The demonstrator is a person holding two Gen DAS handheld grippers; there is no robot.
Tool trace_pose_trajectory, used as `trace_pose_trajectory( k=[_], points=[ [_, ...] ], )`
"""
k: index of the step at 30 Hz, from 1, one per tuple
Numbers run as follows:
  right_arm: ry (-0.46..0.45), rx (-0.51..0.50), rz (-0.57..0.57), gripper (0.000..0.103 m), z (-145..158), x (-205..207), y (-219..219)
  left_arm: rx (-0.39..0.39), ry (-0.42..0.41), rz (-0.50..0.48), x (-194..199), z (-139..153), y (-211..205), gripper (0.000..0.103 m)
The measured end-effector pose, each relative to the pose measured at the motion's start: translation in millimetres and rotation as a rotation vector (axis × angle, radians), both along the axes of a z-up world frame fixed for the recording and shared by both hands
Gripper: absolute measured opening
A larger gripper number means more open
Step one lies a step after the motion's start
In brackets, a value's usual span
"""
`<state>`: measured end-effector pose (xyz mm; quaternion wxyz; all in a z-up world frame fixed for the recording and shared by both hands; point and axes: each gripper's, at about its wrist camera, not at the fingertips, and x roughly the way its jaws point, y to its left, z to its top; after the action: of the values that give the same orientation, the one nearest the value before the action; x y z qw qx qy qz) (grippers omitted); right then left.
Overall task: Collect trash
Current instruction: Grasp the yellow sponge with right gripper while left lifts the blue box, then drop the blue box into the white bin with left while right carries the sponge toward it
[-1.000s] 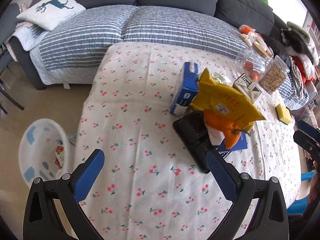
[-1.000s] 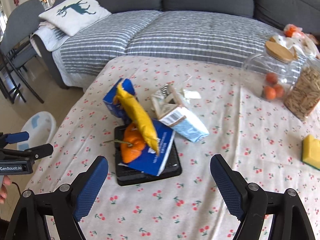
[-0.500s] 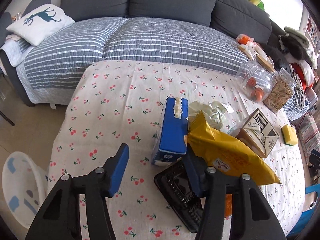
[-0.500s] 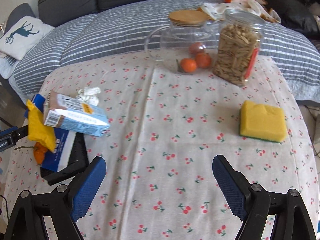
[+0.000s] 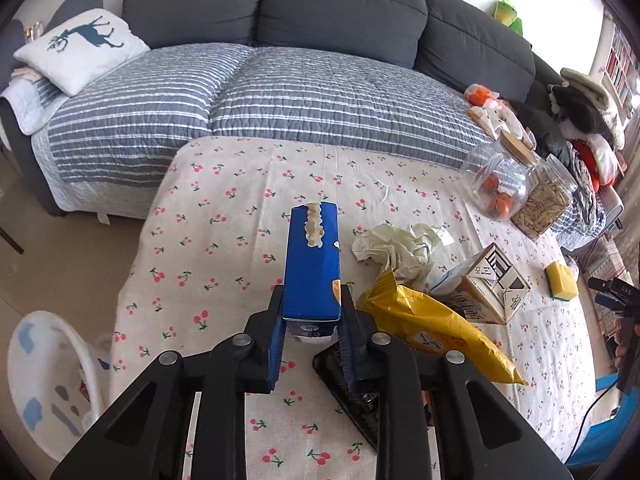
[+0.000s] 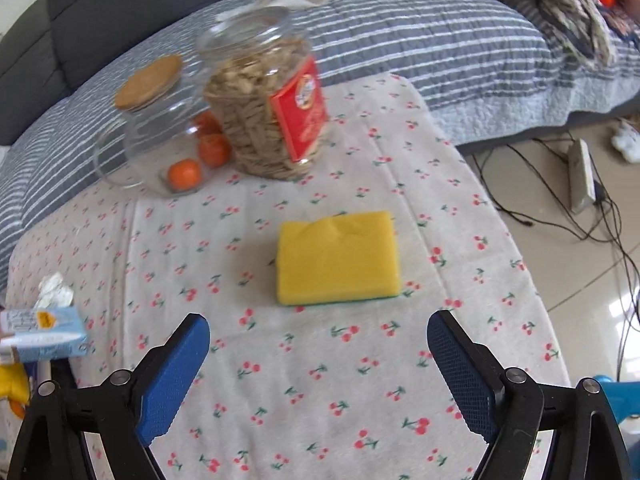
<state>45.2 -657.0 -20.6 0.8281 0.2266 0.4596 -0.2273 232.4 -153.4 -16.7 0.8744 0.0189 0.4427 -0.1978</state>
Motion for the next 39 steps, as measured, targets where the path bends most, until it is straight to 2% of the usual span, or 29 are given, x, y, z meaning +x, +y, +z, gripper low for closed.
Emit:
trace_pose_trajectory(
  k=[6, 9, 12, 17, 18, 20, 21, 23, 28, 33, 39],
  points=[
    [0.011, 0.080, 0.015, 0.101, -35.6, 22.5, -19.3, 0.015, -0.033, 0.022, -5.2, 12.9, 18.3, 0.025],
    [0.016, 0.038, 0.064, 0.102, -38.8, 36.7, -10.6, 0.021, -0.034, 0.035, -6.8, 14.9, 25.0, 0.025],
    [0.069, -0.019, 0.082, 0.102, -48.7, 50.7, -4.1, 0.024, -0.027, 0.045, -7.8, 14.5, 30.9, 0.025],
    [0.142, -0.055, 0.091, 0.102, -70.4, 61.2, 0.5, 0.031, -0.014, 0.052, -12.4, 11.5, 40.3, 0.025],
    [0.144, -0.062, 0.091, 0.101, -72.0, 61.3, 1.4, 0.030, -0.011, 0.055, -14.1, 11.3, 42.4, 0.025],
    [0.145, -0.071, 0.100, 0.087, -73.6, 60.6, 2.7, 0.027, -0.007, 0.055, -18.8, 11.9, 46.6, 0.025],
    [0.145, -0.078, 0.103, 0.087, -73.6, 59.3, 3.8, 0.028, -0.007, 0.055, -21.6, 12.5, 49.4, 0.025],
    [0.143, -0.094, 0.116, 0.082, -71.6, 56.5, 7.4, 0.032, -0.010, 0.058, -27.0, 14.2, 56.1, 0.025],
    [0.118, -0.087, 0.138, 0.079, -52.1, 44.1, 22.9, 0.012, -0.010, 0.083, -37.8, 21.3, 81.3, 0.025],
    [0.097, -0.123, 0.228, 0.079, -20.4, 33.6, 65.5, -0.015, 0.006, 0.126, -50.2, 25.8, 110.5, 0.025],
    [0.032, -0.087, 0.326, 0.079, 10.4, 20.9, 125.1, -0.020, -0.004, 0.158, -67.9, 32.5, 141.5, 0.025]
  ],
)
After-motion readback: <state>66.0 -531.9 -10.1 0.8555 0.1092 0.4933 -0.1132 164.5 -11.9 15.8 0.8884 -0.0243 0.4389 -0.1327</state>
